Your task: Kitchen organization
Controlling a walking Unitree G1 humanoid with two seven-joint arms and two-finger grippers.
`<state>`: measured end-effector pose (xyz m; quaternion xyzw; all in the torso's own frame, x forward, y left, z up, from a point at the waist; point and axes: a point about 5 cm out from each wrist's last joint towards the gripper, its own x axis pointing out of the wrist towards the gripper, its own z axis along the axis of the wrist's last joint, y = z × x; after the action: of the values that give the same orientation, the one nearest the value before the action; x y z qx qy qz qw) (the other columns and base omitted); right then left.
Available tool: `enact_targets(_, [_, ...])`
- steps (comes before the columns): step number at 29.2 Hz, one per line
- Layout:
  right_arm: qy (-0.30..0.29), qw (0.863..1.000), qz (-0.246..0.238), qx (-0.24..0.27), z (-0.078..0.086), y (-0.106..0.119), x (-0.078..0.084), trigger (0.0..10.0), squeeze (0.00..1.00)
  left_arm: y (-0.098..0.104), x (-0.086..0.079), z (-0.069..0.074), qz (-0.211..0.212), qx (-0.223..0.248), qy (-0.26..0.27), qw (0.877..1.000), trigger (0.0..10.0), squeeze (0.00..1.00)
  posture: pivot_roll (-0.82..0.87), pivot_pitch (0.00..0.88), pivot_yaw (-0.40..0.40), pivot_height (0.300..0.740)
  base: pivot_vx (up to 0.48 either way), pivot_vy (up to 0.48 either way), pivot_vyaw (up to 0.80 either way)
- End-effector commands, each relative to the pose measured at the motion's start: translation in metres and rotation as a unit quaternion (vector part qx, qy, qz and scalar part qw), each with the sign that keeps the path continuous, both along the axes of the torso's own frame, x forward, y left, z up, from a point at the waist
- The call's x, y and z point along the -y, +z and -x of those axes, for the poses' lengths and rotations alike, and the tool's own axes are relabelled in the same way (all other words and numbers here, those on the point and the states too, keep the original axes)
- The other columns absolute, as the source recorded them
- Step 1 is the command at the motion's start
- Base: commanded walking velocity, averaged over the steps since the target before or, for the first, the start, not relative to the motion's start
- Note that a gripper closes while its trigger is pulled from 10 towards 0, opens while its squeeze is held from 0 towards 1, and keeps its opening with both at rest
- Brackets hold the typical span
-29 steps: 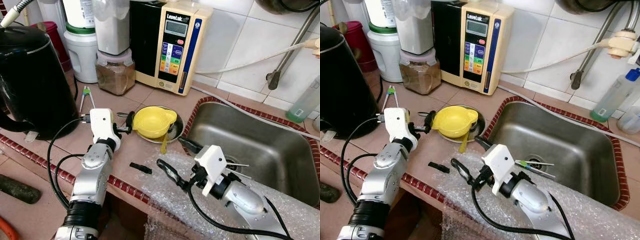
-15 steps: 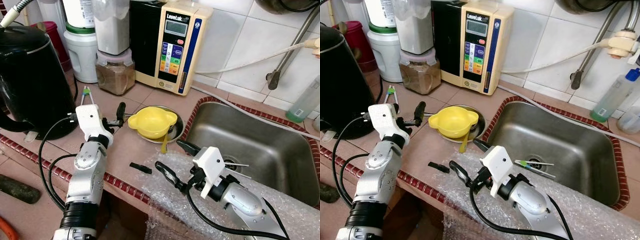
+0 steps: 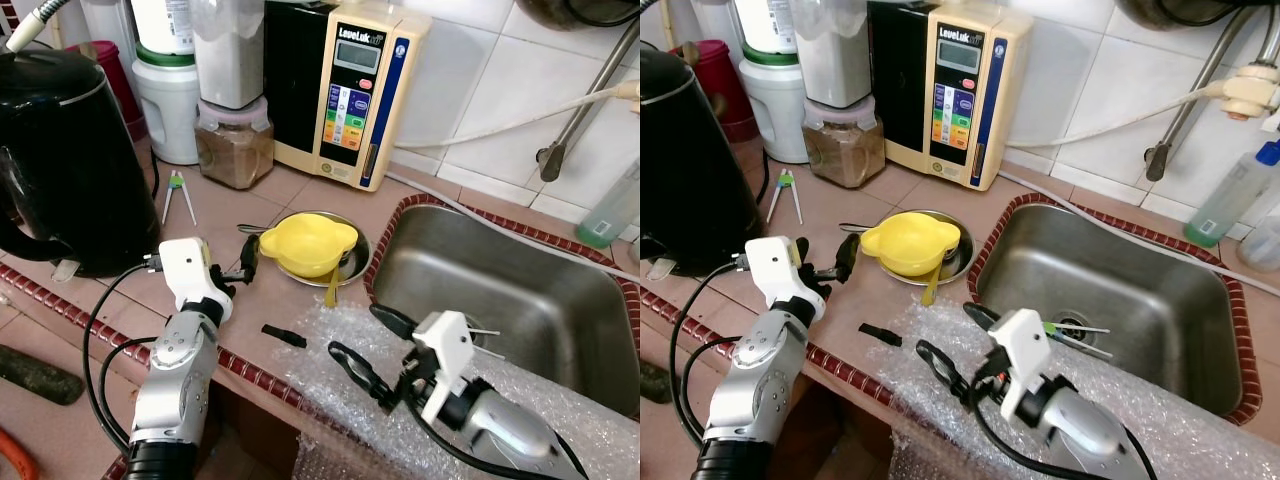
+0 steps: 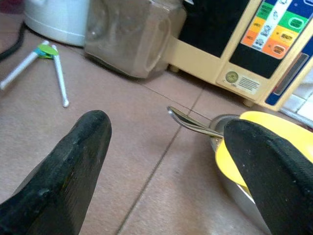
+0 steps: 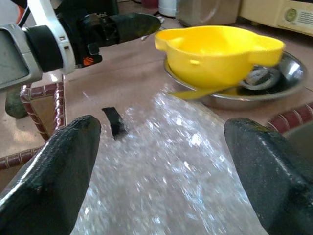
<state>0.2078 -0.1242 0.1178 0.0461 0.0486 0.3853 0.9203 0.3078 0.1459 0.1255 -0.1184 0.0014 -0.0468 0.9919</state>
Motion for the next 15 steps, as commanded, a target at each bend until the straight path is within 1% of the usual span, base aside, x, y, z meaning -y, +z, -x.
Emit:
enact_targets(1, [0.000, 1.000, 0.000, 0.008, 0.001, 0.005, 0.005, 10.0, 0.00, 0.002, 0.007, 0.000, 0.008, -0.004, -0.017, 1.000, 10.0, 1.00, 0.18, 0.000, -0.087, 0.740, 0.000, 0.000, 0.00])
enact_targets(4, [0.010, 1.000, 0.003, 0.017, 0.008, 0.005, 0.005, 10.0, 0.00, 0.005, 0.009, -0.003, 0.019, -0.006, -0.021, 1.000, 10.0, 1.00, 0.18, 0.000, -0.085, 0.740, 0.000, 0.000, 0.00])
enact_targets(6, [0.006, 1.000, 0.010, 0.011, 0.010, 0.002, 0.009, 10.0, 0.00, 0.006, 0.009, -0.005, 0.022, -0.009, -0.022, 0.999, 10.0, 1.00, 0.18, 0.000, -0.084, 0.740, 0.000, 0.000, 0.00])
enact_targets(7, [0.015, 1.000, 0.003, 0.000, 0.015, 0.000, 0.013, 10.0, 0.00, 0.006, 0.010, -0.007, 0.025, -0.014, -0.025, 0.999, 10.0, 1.00, 0.17, 0.000, -0.082, 0.740, 0.000, 0.000, 0.00])
enact_targets(8, [0.015, 1.000, 0.003, 0.000, 0.015, 0.000, 0.013, 10.0, 0.00, 0.006, 0.010, -0.007, 0.025, -0.014, -0.025, 0.999, 10.0, 1.00, 0.17, 0.000, -0.082, 0.740, 0.000, 0.000, 0.00])
enact_targets(10, [0.020, 1.000, 0.005, -0.011, 0.021, -0.003, 0.021, 10.0, 0.00, 0.005, 0.012, -0.007, 0.033, -0.023, -0.027, 0.999, 10.0, 1.00, 0.17, 0.000, -0.078, 0.740, 0.000, 0.000, 0.00])
enact_targets(12, [0.022, 1.000, 0.008, -0.012, 0.022, -0.004, 0.022, 10.0, 0.00, 0.005, 0.012, -0.007, 0.034, -0.025, -0.028, 0.999, 10.0, 1.00, 0.16, 0.000, -0.076, 0.740, 0.000, 0.000, 0.00])
enact_targets(13, [0.027, 0.999, 0.012, -0.014, 0.024, -0.004, 0.023, 10.0, 0.00, 0.005, 0.014, -0.008, 0.041, -0.028, -0.031, 0.998, 10.0, 0.62, 0.16, 0.000, -0.076, 0.740, 0.000, 0.000, 0.00])
enact_targets(15, [0.030, 0.999, 0.013, -0.015, 0.024, -0.004, 0.023, 10.0, 0.00, 0.005, 0.014, -0.008, 0.043, -0.029, -0.032, 0.998, 10.0, 0.62, 0.16, 0.000, -0.076, 0.740, 0.000, 0.000, 0.00])
